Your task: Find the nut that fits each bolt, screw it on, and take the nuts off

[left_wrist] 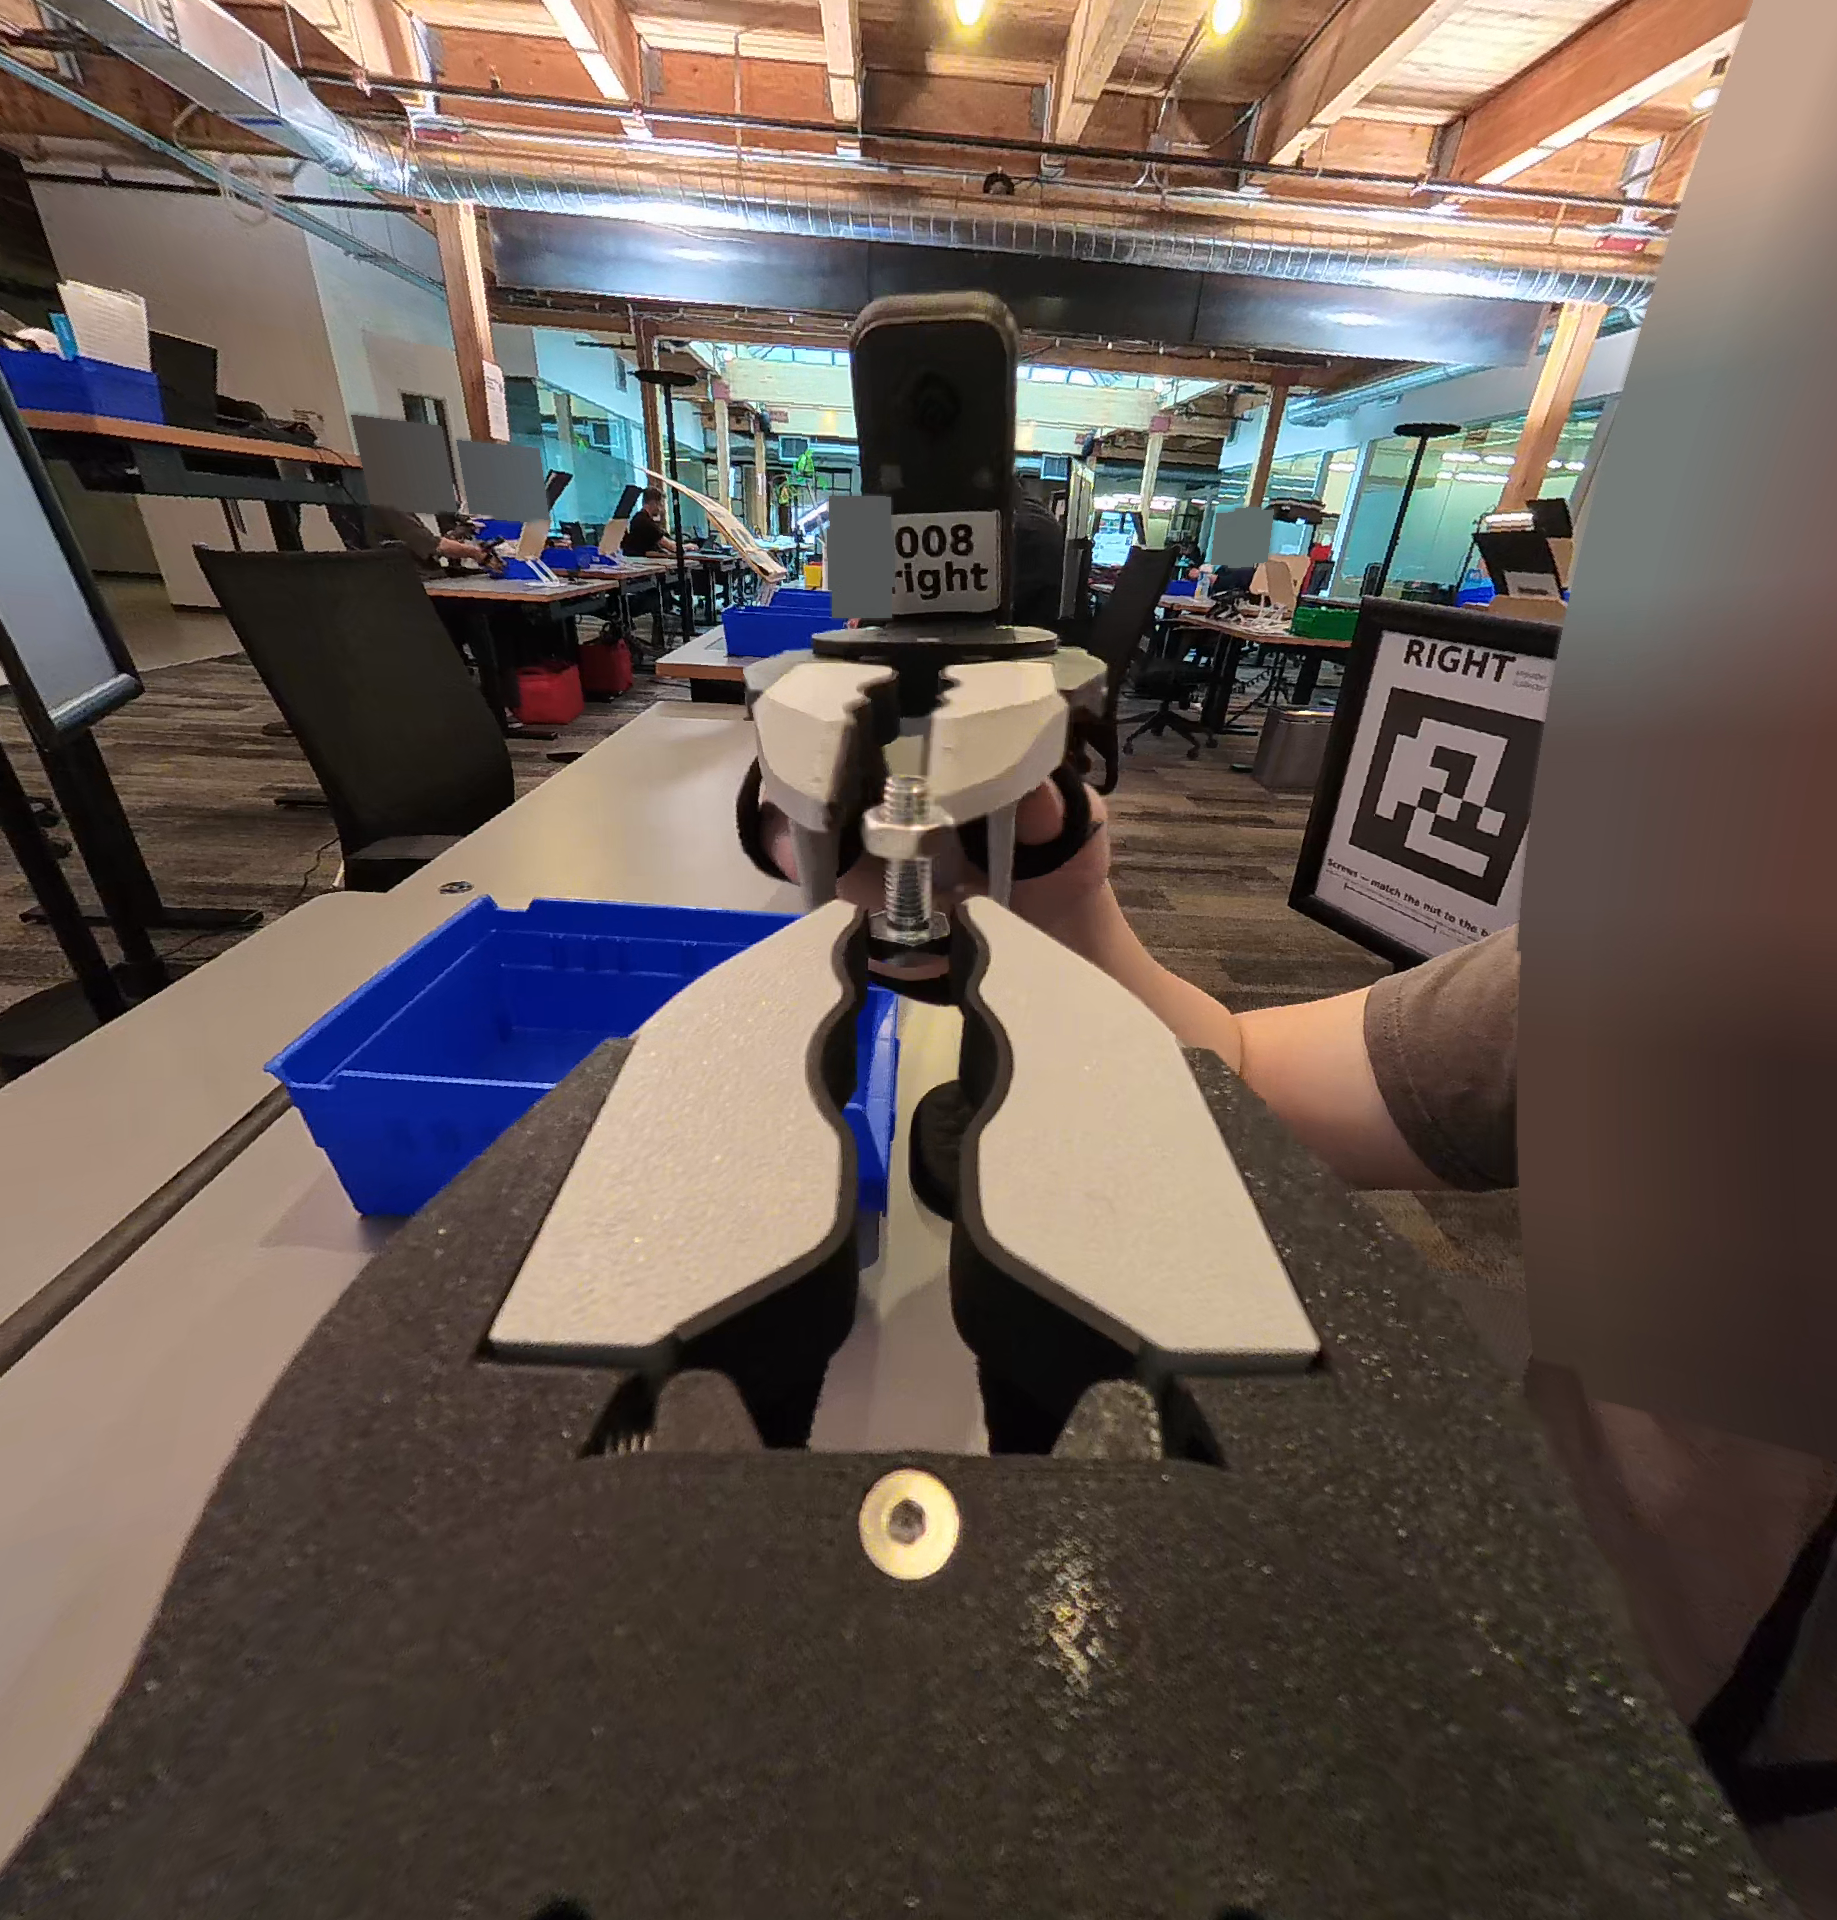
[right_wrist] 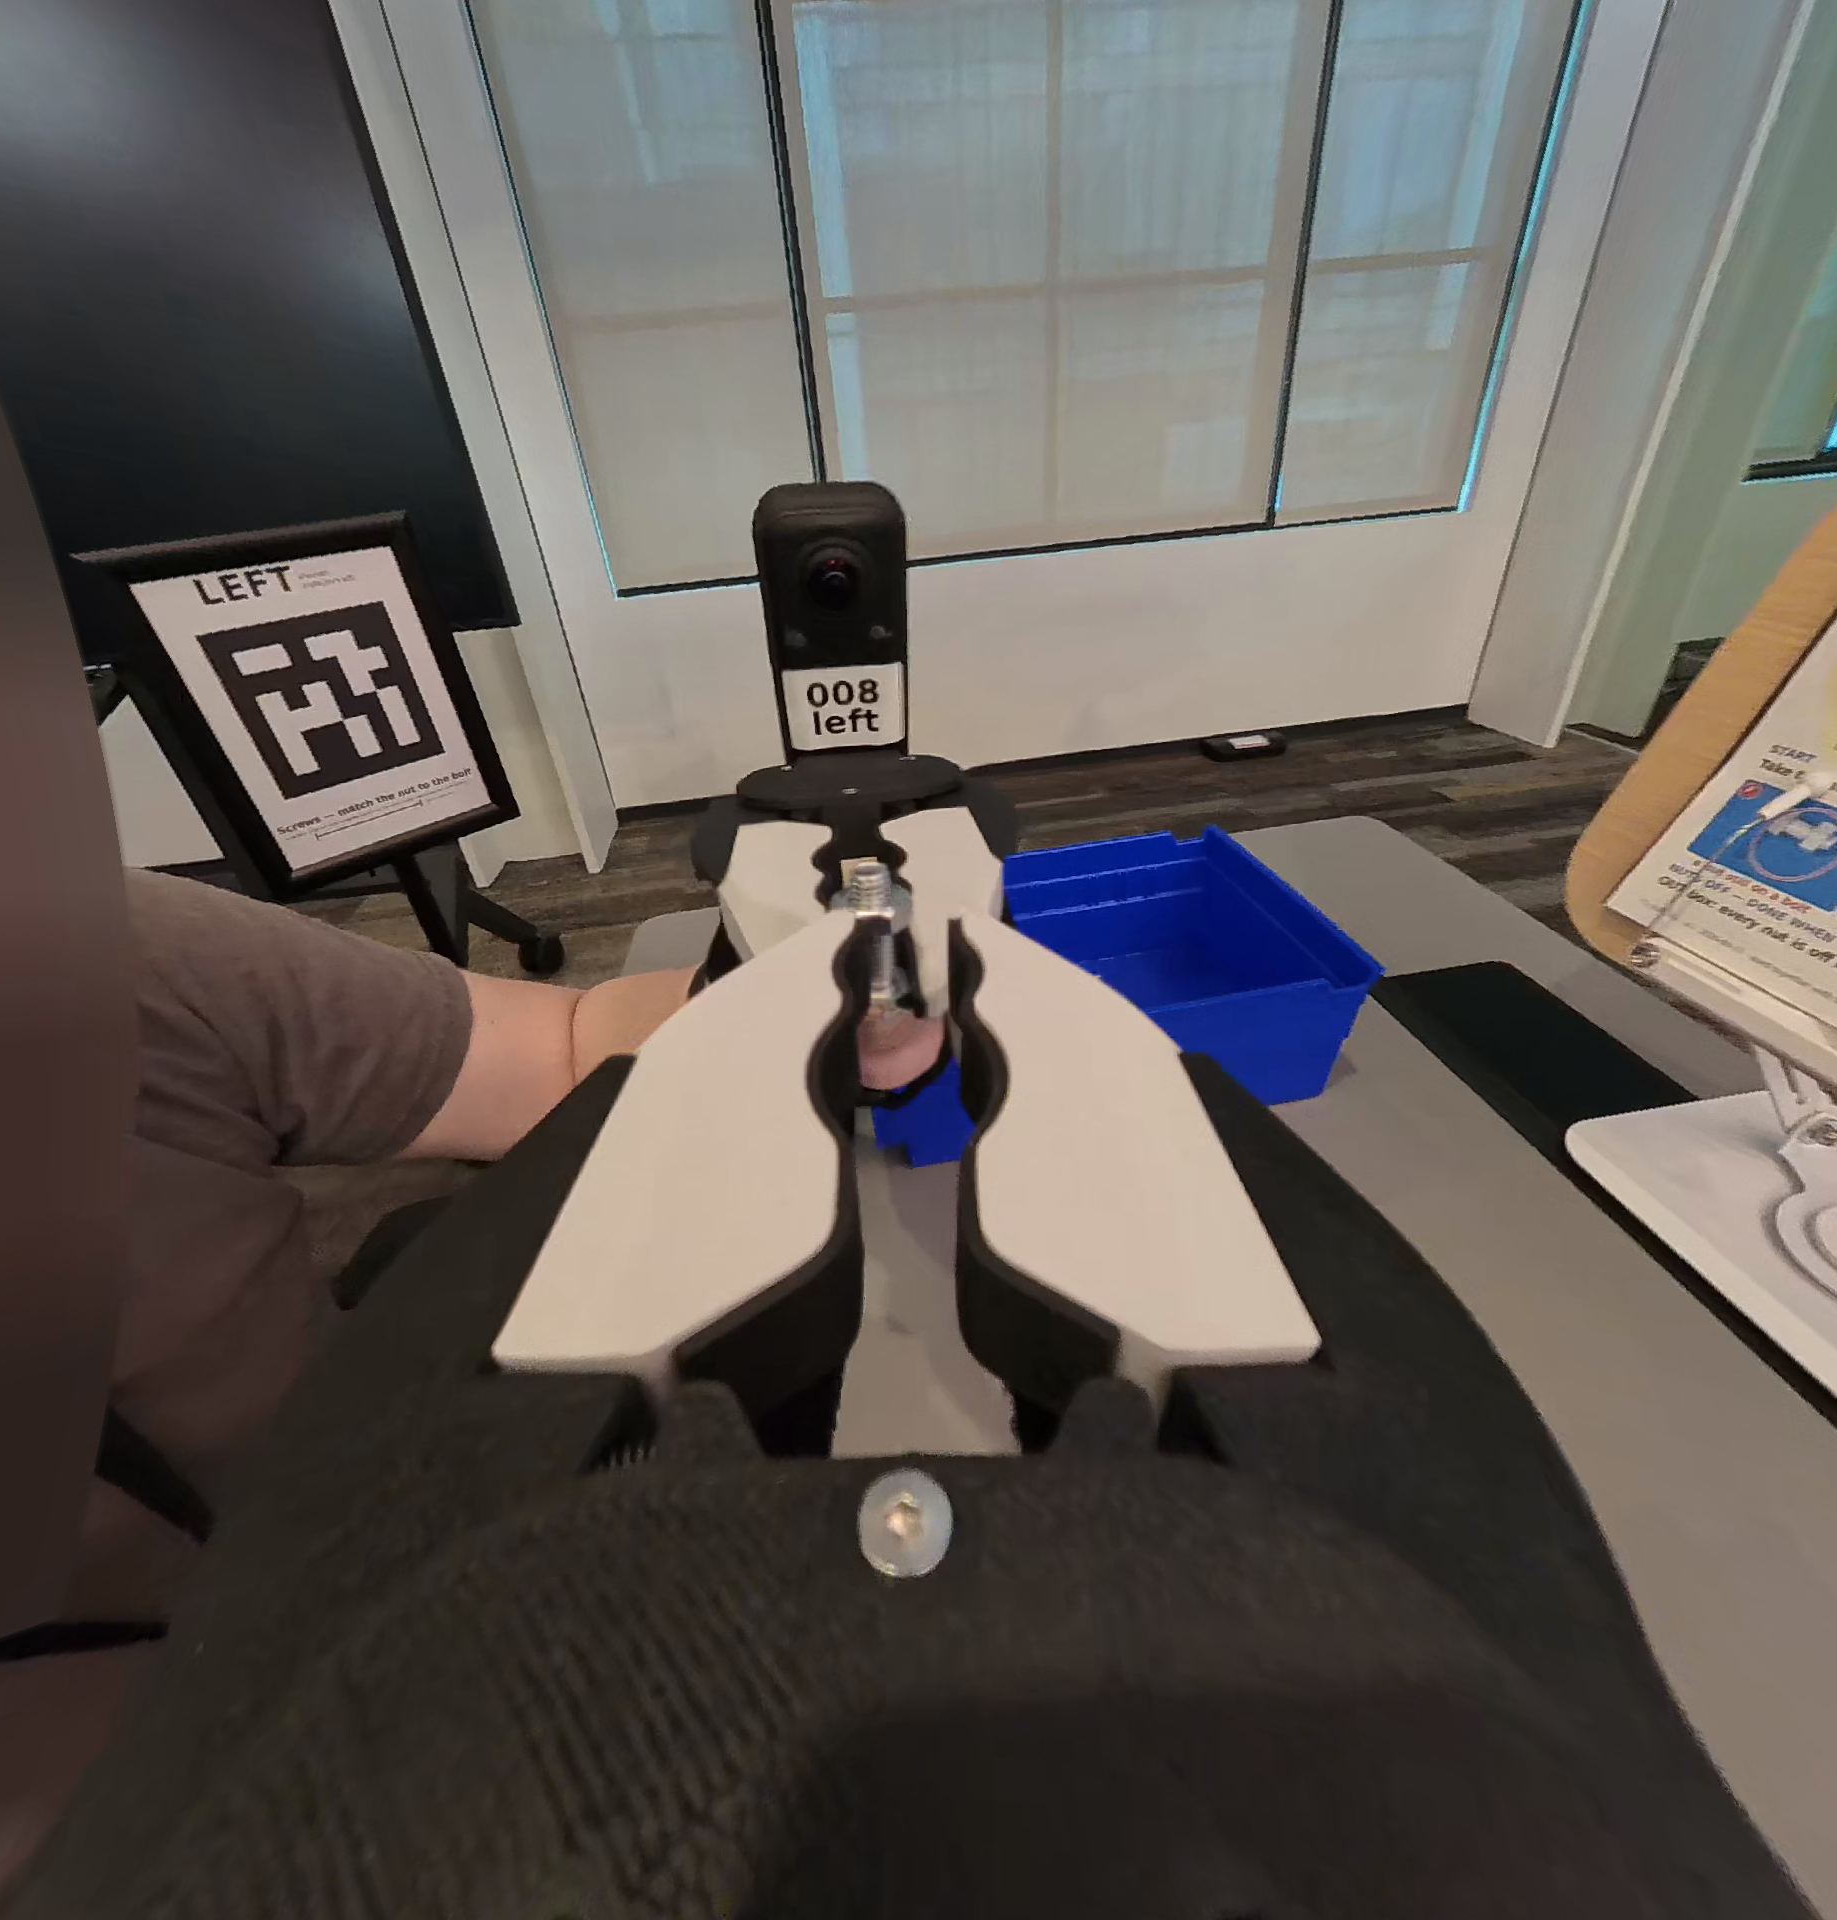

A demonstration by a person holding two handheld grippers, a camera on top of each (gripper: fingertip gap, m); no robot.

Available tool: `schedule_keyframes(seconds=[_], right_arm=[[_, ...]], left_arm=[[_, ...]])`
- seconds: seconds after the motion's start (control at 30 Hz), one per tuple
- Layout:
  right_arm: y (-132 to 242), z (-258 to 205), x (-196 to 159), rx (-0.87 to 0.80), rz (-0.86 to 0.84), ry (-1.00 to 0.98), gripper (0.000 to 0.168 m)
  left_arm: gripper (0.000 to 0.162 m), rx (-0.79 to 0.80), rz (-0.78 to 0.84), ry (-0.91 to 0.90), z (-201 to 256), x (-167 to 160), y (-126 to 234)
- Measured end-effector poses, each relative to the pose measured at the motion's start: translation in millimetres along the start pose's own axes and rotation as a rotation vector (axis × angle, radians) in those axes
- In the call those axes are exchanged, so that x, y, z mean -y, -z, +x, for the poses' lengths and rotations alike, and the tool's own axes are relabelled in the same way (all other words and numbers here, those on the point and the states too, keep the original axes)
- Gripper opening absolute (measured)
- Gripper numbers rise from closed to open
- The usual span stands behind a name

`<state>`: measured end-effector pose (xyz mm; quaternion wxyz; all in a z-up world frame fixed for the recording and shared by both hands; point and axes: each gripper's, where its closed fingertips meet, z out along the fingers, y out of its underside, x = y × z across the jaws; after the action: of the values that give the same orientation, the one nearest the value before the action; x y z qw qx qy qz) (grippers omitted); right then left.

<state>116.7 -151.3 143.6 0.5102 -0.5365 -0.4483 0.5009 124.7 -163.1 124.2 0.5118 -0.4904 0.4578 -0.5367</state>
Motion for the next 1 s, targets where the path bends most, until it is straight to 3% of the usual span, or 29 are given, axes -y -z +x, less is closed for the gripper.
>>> schedule_keyframes(seconds=[0.2,0.4,0.5,1.0], right_arm=[[-5,-8,-1,0.012,-0.009,0.025,0.021],[1,-1,3,-0.007,0.012,0.014,0.011],[-3,-9,2,0.024,0.001,0.013,0.023],[-7,-10,-1,0.008,-0.007,0.028,0.018]], left_arm=[[0.014,-0.007,-0.005,-0.005,3,-1,-2],[0.014,0.003,-0.002,-0.005,2,1,0],[0.014,0.006,-0.010,-0.016,3,0,-1],[0.014,0.024,-0.034,-0.058,5,0,-1]])
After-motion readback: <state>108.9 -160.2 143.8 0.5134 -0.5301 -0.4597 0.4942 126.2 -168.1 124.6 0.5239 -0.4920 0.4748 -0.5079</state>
